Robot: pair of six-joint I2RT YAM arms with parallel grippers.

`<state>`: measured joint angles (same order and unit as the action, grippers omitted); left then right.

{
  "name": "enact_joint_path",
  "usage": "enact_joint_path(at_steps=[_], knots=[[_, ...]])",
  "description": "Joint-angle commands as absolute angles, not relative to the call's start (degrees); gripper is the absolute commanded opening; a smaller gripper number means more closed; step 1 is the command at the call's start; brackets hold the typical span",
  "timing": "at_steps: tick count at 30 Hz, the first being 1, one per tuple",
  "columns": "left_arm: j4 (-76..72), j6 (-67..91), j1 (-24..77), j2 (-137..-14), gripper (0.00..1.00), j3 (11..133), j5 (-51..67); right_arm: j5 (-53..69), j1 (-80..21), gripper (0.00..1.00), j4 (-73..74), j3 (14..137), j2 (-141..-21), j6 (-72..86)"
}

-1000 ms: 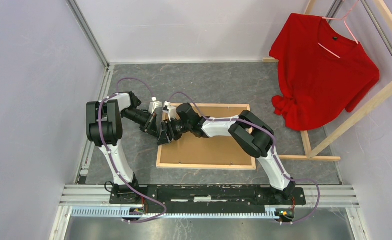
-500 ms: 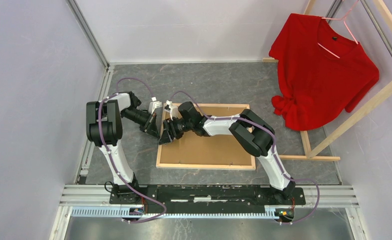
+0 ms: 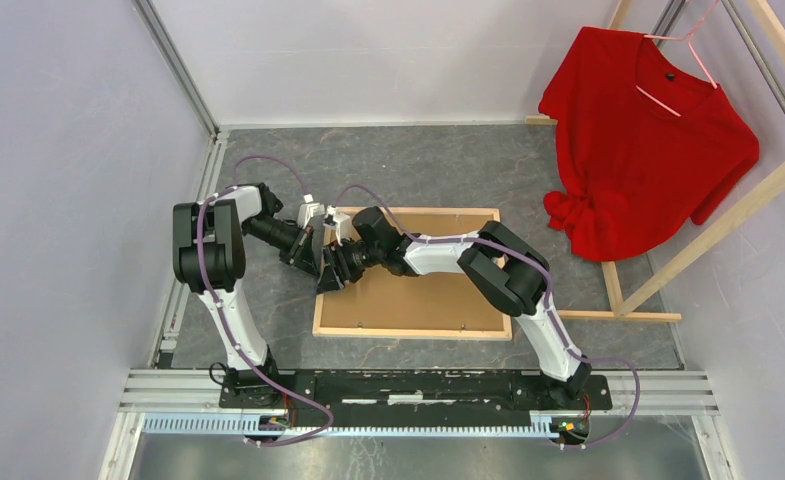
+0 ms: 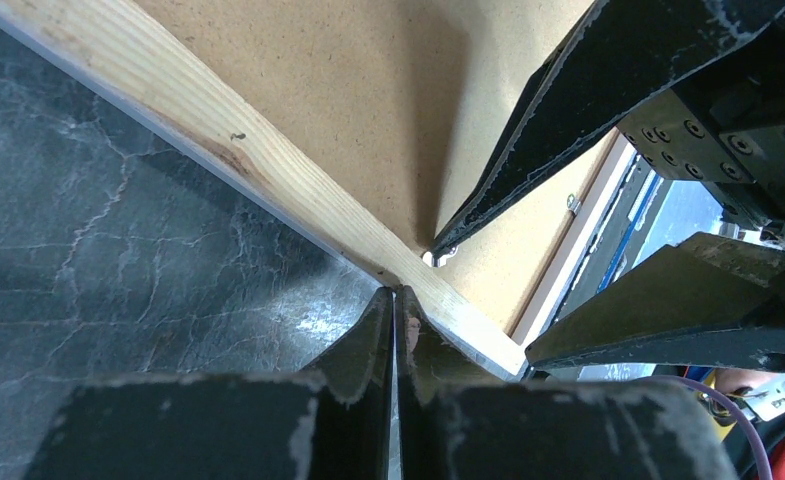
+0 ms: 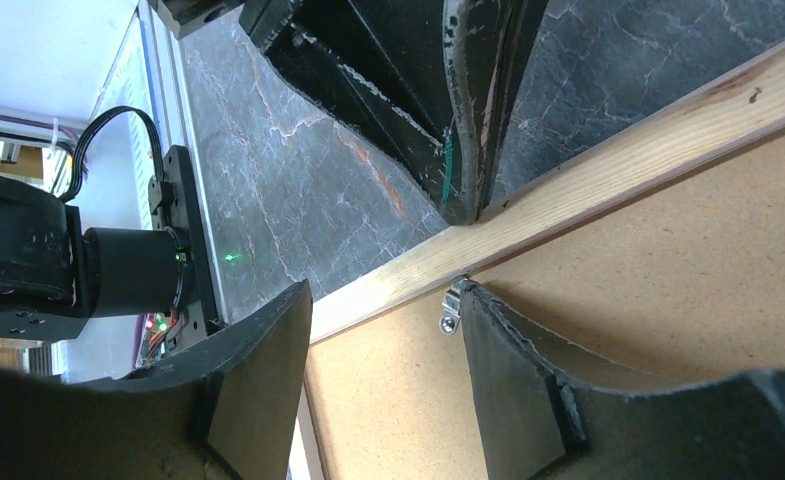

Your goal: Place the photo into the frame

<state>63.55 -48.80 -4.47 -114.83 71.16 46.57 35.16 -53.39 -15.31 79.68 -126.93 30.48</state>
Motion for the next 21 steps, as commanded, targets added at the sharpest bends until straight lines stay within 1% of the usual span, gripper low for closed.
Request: enact_joint_path(at_steps=[1, 3, 5, 8, 10, 12, 13, 14, 15, 16, 18, 20, 21], knots=[[61.1, -50.1, -3.7, -116.2, 0.07, 72.2, 47.1, 37.6, -55.2, 0.63, -8.2, 79.7, -127.8, 30.0], [61.2, -50.1, -3.7, -116.1, 0.07, 72.2, 47.1, 36.8, -53.7, 0.63, -8.4, 79.9, -127.3, 30.1], [61.2, -50.0, -3.7, -116.0, 0.07, 72.3, 47.0, 34.5, -51.4, 0.66, -8.8, 79.1, -125.3, 28.6], [61.2, -49.8, -3.7, -115.5, 0.07, 72.9, 46.8, 27.6, -50.3, 0.73, -4.6, 76.8, -119.0, 18.8], [61.7, -49.7, -3.7, -115.2, 0.09, 73.9, 46.8, 24.3, -50.6, 0.77, -3.7, 72.2, -113.2, 12.5], [61.8, -49.3, -3.8, -114.9, 0.17, 74.9, 46.8, 21.8, -51.4, 0.78, -3.1, 65.5, -106.9, 7.1], [61.9, -49.0, -3.8, -114.6, 0.23, 75.4, 46.7, 20.4, -52.0, 0.79, -2.1, 62.8, -104.4, 4.5], [61.9, -48.8, -3.8, -114.1, 0.27, 75.9, 46.7, 19.2, -52.6, 0.79, -0.7, 60.1, -102.0, 2.3], [62.2, -48.9, -3.8, -113.5, 0.35, 76.4, 46.6, 17.4, -53.4, 0.79, 1.1, 57.5, -99.0, 0.5], [62.6, -48.9, -3.8, -112.9, 0.40, 76.8, 46.5, 16.2, -54.6, 0.80, 2.3, 55.2, -96.8, -2.4], [63.3, -49.1, -3.9, -111.3, 0.48, 77.4, 46.4, 13.8, -57.0, 0.80, 2.2, 49.3, -91.4, -5.1], [63.7, -49.3, -4.0, -108.9, 0.60, 77.5, 46.1, 12.0, -58.8, 0.80, 2.1, 45.3, -88.2, -6.7], [63.9, -49.2, -4.0, -107.7, 0.62, 77.4, 45.9, 10.9, -59.9, 0.80, 2.0, 43.9, -86.9, -7.2]])
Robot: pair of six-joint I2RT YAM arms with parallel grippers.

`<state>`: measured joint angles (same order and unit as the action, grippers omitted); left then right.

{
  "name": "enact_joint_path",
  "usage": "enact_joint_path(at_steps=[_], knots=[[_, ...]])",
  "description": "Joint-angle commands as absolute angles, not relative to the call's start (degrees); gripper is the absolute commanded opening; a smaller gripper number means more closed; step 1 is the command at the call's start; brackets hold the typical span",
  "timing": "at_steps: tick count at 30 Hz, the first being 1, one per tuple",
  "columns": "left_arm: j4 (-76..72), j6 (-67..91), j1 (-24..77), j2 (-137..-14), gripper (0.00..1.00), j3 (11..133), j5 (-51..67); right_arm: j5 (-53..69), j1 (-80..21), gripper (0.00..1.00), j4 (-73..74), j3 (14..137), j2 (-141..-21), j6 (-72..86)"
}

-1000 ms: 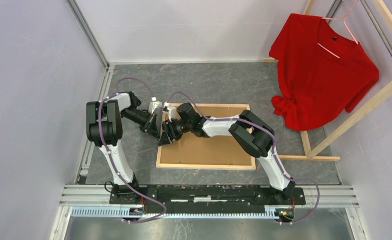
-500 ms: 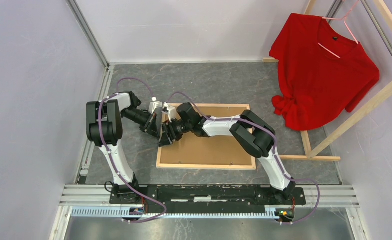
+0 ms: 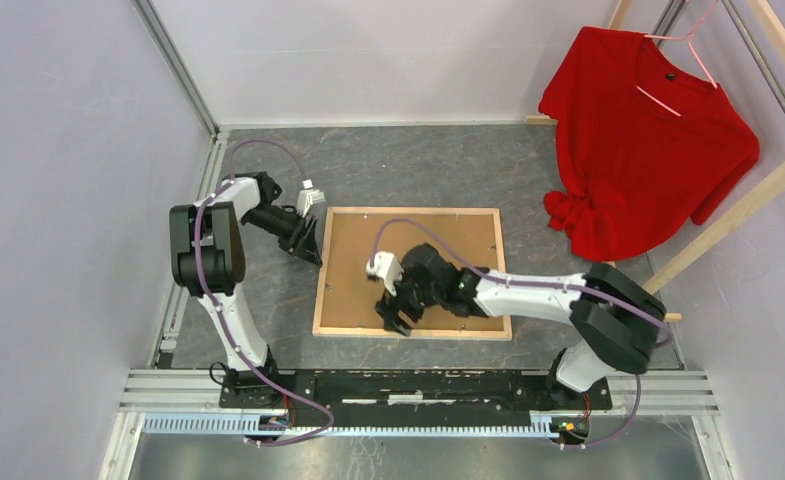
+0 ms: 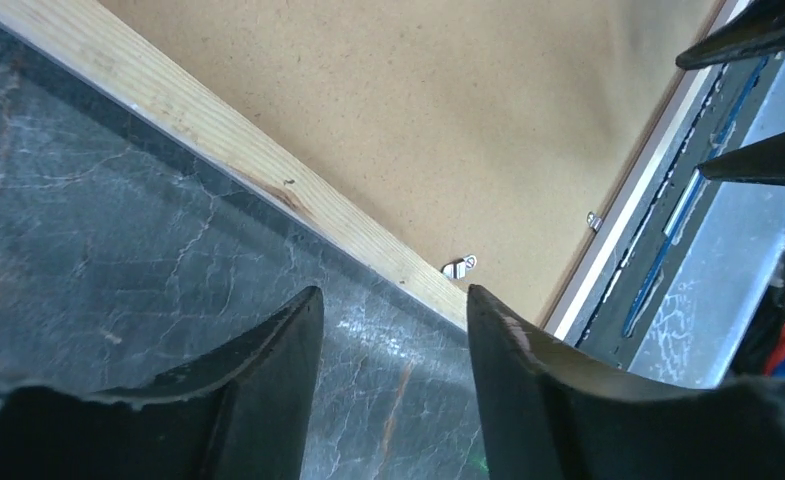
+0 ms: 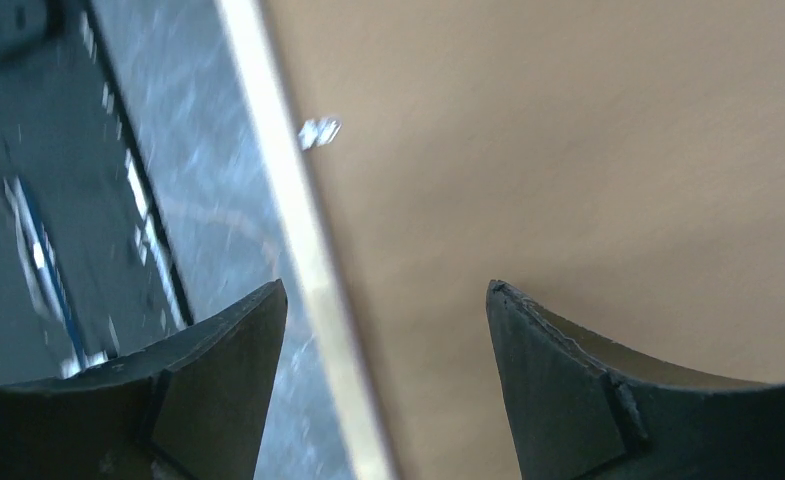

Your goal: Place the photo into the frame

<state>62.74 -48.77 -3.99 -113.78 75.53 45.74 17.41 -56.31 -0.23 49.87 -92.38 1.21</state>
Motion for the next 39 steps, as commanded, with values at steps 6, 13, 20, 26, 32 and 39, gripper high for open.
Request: enact_joint_path(at_steps=[6, 13, 20, 26, 32, 39], knots=[[65.5, -50.1, -4.1, -98.6, 0.75, 74.9, 44.8, 1.6, -67.1, 0.78, 0.9, 39.7, -83.8, -9.7], [63.6, -51.9, -4.2, -86.7, 1.00, 67.3, 45.3, -5.9, -70.2, 0.61, -2.1, 38.6, -84.2, -11.7], [55.2, -56.5, -4.1, -69.4, 1.00, 54.9, 44.0, -3.3, -70.6, 0.21, -3.1, 38.4, -85.2, -12.2], [54.2, -67.4, -3.5, -54.8, 1.00, 44.9, 41.7, -2.1, -70.3, 0.05, -2.2, 42.5, -85.3, -10.4], [55.3, -79.5, -0.9, -42.7, 1.00, 36.7, 40.5, 3.8, -67.5, 0.01, 3.3, 54.0, -86.5, -7.7], [55.0, -93.8, 1.1, -26.7, 1.00, 31.8, 41.9, 10.7, -63.9, 0.00, 7.0, 64.0, -89.2, -3.2]])
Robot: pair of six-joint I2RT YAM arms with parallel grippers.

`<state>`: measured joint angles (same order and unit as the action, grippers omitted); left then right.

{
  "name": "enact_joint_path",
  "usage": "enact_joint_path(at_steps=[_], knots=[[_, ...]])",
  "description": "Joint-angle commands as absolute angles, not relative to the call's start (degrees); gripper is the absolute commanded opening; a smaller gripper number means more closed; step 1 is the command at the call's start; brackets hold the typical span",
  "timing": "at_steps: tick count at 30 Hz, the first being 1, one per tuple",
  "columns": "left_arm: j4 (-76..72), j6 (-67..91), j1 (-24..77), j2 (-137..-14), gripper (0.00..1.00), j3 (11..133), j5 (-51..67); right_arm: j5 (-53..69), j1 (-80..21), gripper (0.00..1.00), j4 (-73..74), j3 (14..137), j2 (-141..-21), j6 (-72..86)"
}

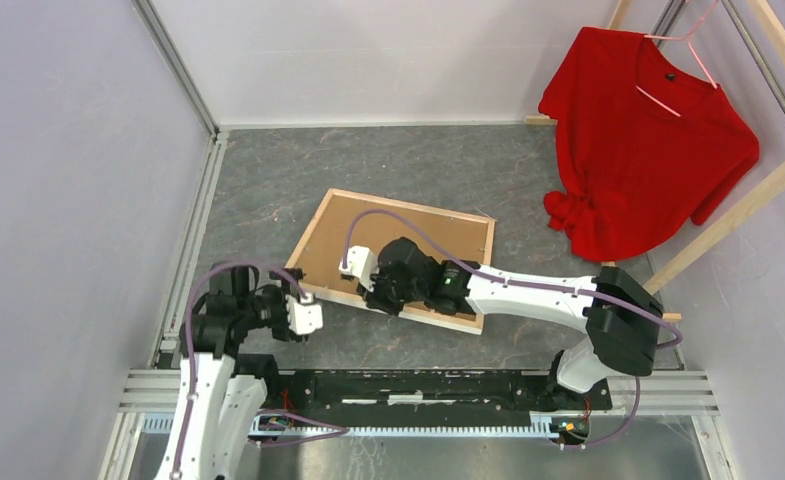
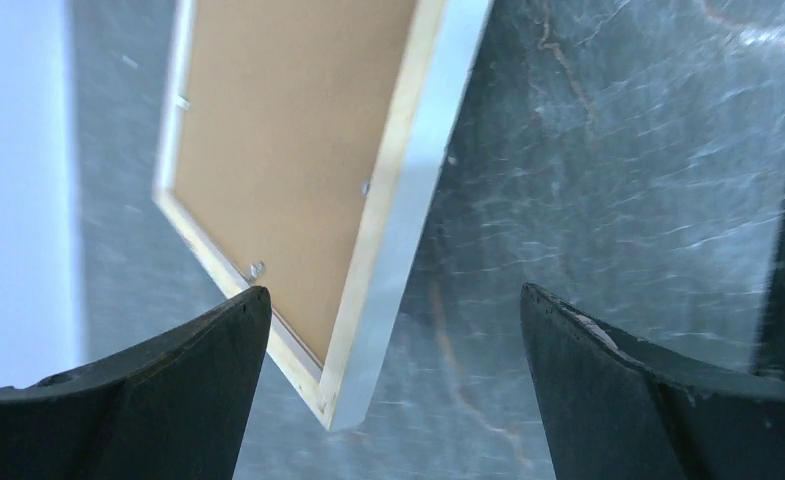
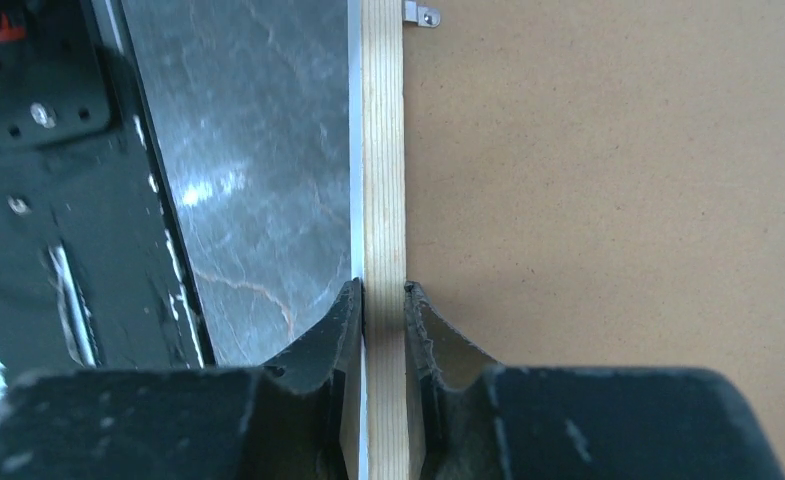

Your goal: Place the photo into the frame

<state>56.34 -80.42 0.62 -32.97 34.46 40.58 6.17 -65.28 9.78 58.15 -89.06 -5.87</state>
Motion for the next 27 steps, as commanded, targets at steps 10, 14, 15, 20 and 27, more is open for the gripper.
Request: enact_joint_path(at_steps=[10, 14, 15, 20, 27], knots=[[40.1, -105.6, 1.1, -23.8, 0.94, 24.3, 42.1, 16.2, -61.2, 0.00, 10.1, 70.3, -90.5, -0.3], [34.1, -107.5, 1.2, -28.0, 0.89, 23.5, 40.5, 17.7, -60.3, 0.00, 10.7, 71.5, -91.0, 0.6], [32.5, -108.3, 1.3, -29.1, 0.85, 23.4, 40.4, 18.2, -60.2, 0.00, 10.7, 71.8, -91.0, 1.4], [23.8, -108.8, 3.7, -32.8, 0.75, 22.2, 37.9, 19.3, -59.2, 0.00, 11.0, 73.3, -90.9, 2.3], [17.2, -105.7, 10.2, -39.7, 0.36, 25.3, 31.1, 18.8, -57.4, 0.14, 14.3, 75.0, -90.0, 2.1]])
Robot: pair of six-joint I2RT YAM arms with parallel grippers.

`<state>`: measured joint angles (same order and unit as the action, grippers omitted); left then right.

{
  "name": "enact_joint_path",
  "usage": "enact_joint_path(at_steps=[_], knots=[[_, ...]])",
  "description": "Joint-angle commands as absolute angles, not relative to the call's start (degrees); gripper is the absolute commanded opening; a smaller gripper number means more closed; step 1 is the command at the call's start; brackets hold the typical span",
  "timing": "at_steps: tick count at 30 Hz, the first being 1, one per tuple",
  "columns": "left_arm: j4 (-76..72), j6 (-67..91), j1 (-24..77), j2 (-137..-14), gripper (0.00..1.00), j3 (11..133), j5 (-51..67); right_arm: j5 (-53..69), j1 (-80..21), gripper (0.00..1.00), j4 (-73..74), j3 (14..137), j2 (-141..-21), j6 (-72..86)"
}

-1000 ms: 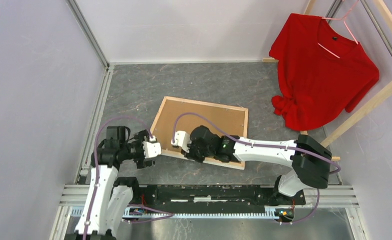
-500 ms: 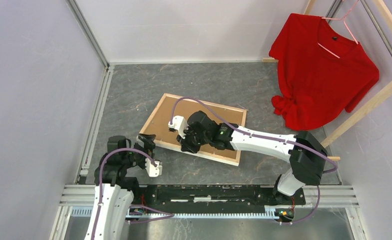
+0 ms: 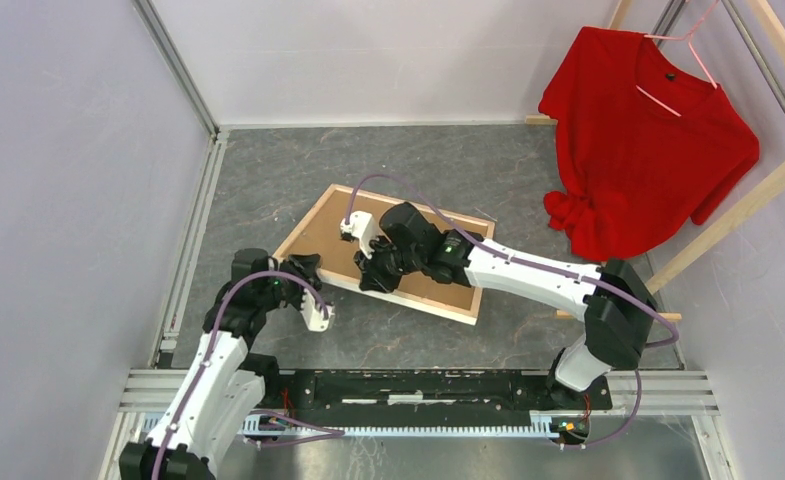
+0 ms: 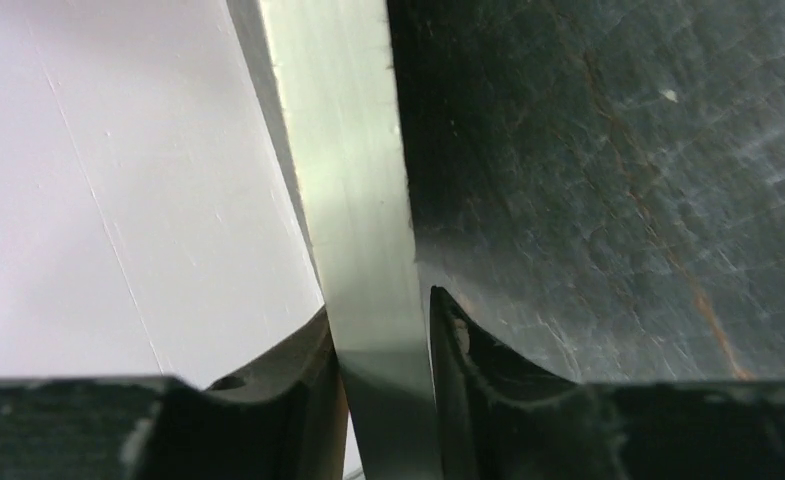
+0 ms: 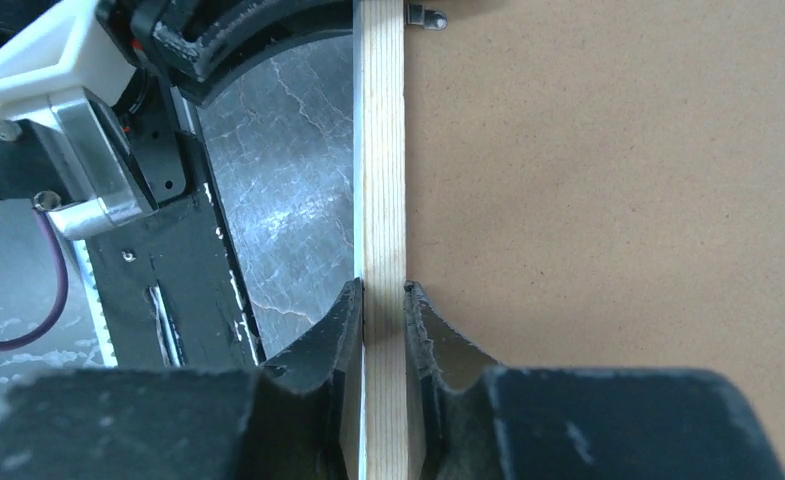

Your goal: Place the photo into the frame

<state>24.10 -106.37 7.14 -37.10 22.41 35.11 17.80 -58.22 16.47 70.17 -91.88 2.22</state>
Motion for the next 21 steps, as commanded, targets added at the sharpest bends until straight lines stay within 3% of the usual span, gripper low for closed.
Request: enact_joint_path(at_steps=[1, 2, 4, 5, 6, 17, 21], knots=[[17.1, -104.4, 11.1, -40.3, 0.33, 26.3, 30.1, 17.4, -57.3, 0.32, 15.1, 75.0, -89.4, 1.7], [17.2, -103.2, 12.0, -40.7, 0.31, 27.6, 29.2, 15.8, -57.3, 0.48, 15.7, 74.8, -88.6, 1.0], [17.3, -100.4, 13.0, -41.6, 0.31, 29.2, 28.6, 13.6, -57.3, 0.66, 17.2, 74.3, -87.0, -1.6], [17.6, -99.0, 13.4, -42.1, 0.31, 30.5, 28.3, 12.9, -57.6, 0.92, 17.6, 73.5, -86.0, -3.4], [18.4, -98.6, 13.5, -42.5, 0.31, 31.5, 28.1, 11.0, -58.4, 0.98, 17.8, 72.2, -84.7, -5.3], [23.0, -93.3, 14.0, -43.8, 0.31, 36.0, 28.5, -14.1, -66.9, 0.98, 18.8, 60.8, -78.2, -17.7], [23.2, -92.8, 14.0, -43.7, 0.31, 36.1, 28.5, -17.8, -67.7, 0.91, 19.2, 60.3, -79.7, -21.4]])
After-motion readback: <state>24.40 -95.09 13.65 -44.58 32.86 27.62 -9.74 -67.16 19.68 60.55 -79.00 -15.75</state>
